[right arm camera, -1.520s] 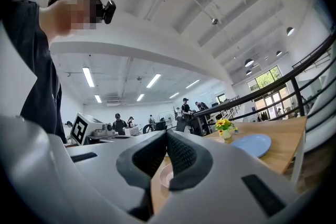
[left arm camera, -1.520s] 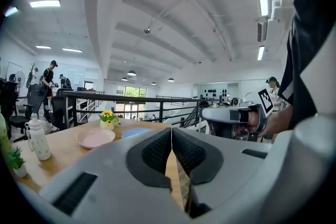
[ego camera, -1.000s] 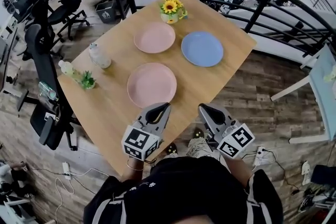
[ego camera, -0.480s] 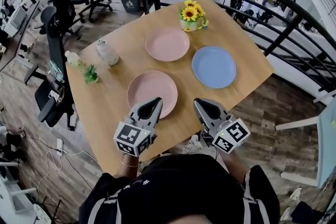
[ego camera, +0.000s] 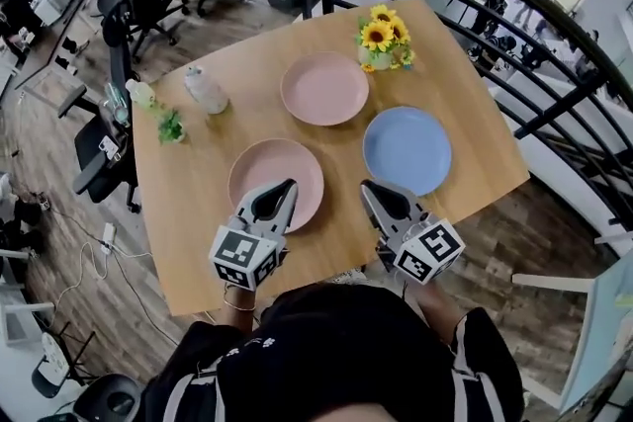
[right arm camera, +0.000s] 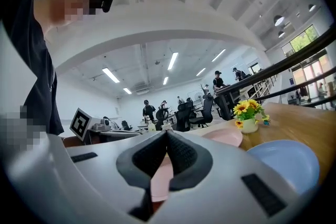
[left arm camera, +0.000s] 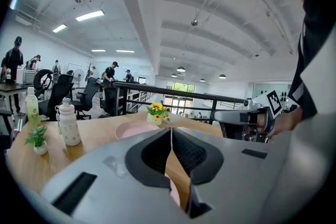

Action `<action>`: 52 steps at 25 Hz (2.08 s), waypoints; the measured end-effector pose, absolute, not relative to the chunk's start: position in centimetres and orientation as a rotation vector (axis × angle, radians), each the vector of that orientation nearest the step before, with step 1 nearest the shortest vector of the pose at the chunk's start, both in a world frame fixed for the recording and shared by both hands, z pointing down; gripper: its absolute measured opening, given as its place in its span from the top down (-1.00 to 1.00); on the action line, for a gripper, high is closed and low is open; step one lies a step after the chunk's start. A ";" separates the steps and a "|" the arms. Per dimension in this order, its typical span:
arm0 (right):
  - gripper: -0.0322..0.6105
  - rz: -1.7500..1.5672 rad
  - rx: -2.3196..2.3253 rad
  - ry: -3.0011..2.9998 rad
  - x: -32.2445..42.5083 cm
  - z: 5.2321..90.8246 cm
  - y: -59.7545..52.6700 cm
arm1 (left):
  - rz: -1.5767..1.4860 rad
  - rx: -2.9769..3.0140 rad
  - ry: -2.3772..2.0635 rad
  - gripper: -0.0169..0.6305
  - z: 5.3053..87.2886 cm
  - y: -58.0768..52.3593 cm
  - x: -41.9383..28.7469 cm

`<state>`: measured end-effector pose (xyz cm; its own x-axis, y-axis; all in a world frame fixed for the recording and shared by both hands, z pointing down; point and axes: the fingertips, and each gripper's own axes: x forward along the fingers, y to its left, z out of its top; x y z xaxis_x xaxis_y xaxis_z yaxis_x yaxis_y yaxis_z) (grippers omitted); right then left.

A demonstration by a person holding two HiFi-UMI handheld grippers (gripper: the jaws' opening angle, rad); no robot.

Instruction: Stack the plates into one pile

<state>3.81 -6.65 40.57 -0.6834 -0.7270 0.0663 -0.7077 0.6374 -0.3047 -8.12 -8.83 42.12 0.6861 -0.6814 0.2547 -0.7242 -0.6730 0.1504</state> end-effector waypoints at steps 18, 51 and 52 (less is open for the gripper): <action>0.81 -0.757 -0.886 3.019 -0.2 47.8 -9.8 | 0.445 2.345 -1.450 0.89 48.4 -7.8 -13.1; 0.48 -1.120 -1.418 3.088 -2.7 60.3 -12.5 | 0.540 1.938 -1.371 0.39 61.2 -9.2 -26.3; 0.48 -1.132 -1.427 3.083 -2.7 60.5 -12.5 | 0.551 1.935 -1.359 0.39 61.6 -9.2 -26.3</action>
<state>-2.68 -12.54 60.48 -0.6024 -0.5194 0.6060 -0.7882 0.5069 -0.3490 -26.27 -9.16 61.61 0.3594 -0.6348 0.6839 -0.9319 -0.2061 0.2985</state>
